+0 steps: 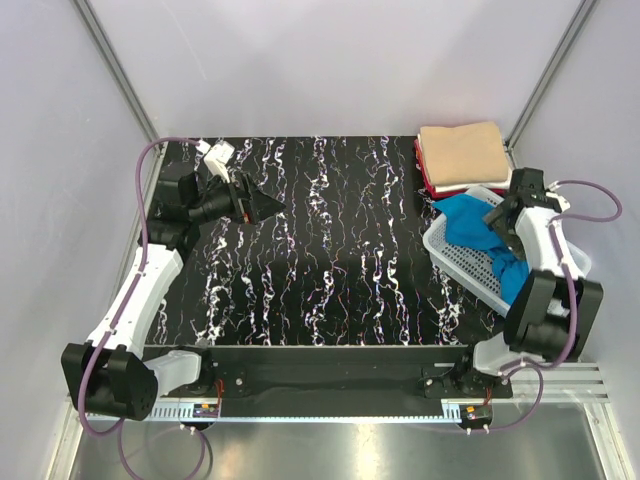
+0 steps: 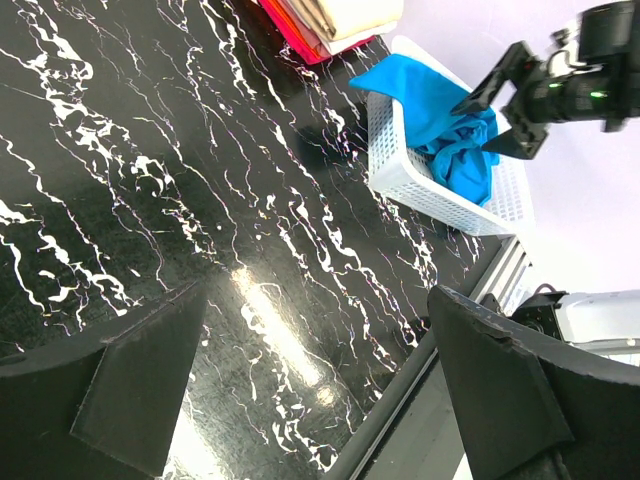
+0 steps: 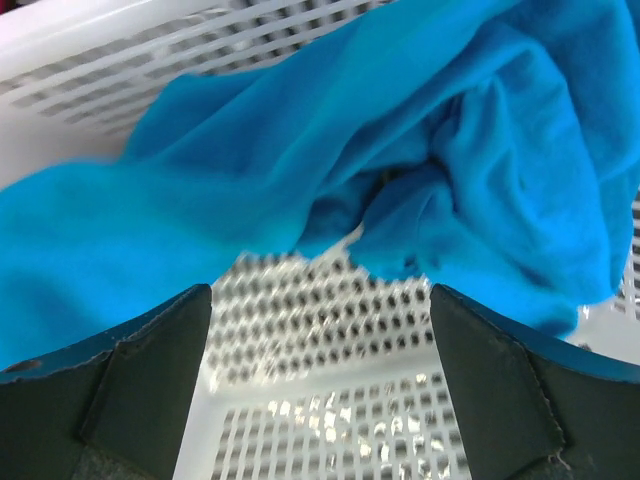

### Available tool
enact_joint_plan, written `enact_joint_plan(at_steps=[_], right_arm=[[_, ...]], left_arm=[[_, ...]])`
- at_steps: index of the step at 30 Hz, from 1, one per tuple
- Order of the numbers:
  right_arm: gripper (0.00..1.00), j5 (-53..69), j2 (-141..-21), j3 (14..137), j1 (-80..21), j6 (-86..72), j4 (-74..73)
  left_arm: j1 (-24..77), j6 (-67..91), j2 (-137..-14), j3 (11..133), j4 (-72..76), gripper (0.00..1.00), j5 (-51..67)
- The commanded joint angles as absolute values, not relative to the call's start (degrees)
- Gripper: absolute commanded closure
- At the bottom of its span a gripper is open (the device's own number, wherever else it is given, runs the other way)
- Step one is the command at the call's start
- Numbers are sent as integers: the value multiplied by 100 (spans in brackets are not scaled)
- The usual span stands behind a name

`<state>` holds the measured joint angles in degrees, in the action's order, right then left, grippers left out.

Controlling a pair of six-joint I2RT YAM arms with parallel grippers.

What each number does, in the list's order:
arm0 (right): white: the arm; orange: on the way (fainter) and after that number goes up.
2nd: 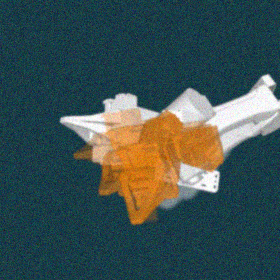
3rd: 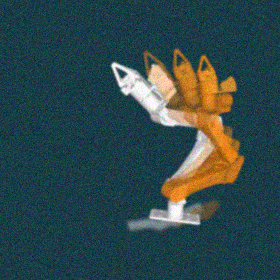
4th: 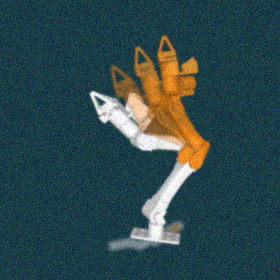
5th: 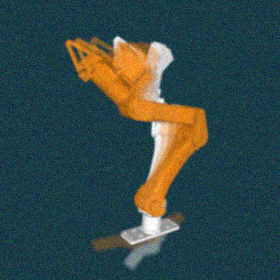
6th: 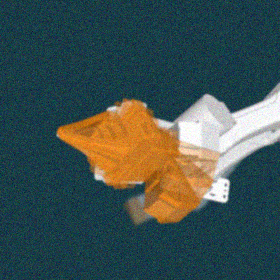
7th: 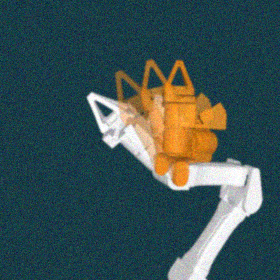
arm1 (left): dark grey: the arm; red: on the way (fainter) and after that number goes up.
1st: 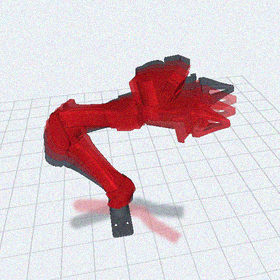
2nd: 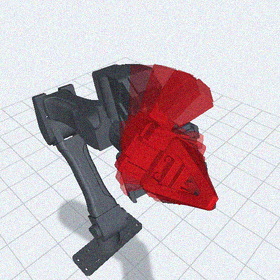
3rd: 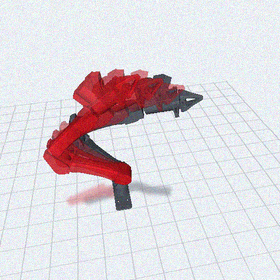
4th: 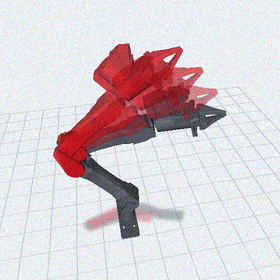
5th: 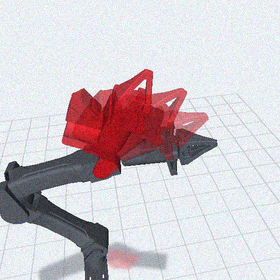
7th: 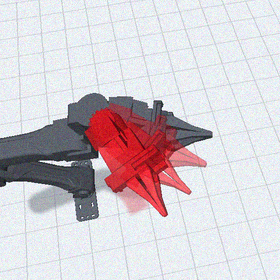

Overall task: Fold and stack the t-shirts
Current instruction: Grab the tshirt from the pile

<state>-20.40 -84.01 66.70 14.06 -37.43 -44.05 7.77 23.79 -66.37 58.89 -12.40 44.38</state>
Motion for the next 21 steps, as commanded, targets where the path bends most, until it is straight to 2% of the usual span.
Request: enact_joint_plan(at_steps=[1, 6, 8, 10, 11, 13, 15, 21], right_arm=[[2, -2355, -8937, 6505, 1739, -3867, -4096], [2, -2267, -9395, 6205, 1916, -3718, -3692], [9, -2259, -9448, 6214, 1925, -3613, -3647], [27, -2268, -9396, 6223, 1925, -3542, -3612], [48, -2276, -9282, 6223, 1925, -3525, -3595], [70, -2189, -9176, 6205, 1925, -3411, -3533], [100, -2075, -8948, 6240, 1925, -3279, -3559], [100, -2005, -7753, 7100, 1925, -2980, -4288]], left_arm=[[773, 2347, -6557, 6056, -1063, 1, 4465], [782, 2355, -6600, 6064, -1063, 1, 4438], [773, 2364, -6636, 6064, -1063, 1, 4465], [774, 2364, -6627, 6056, -1063, 1, 4465], [773, 2373, -6627, 6056, -1063, 1, 4456], [782, 2364, -6601, 6056, -1063, 1, 4439], [774, 2373, -6592, 6056, -1072, 1, 4430], [773, 2382, -6565, 6064, -1064, 1, 4421]])
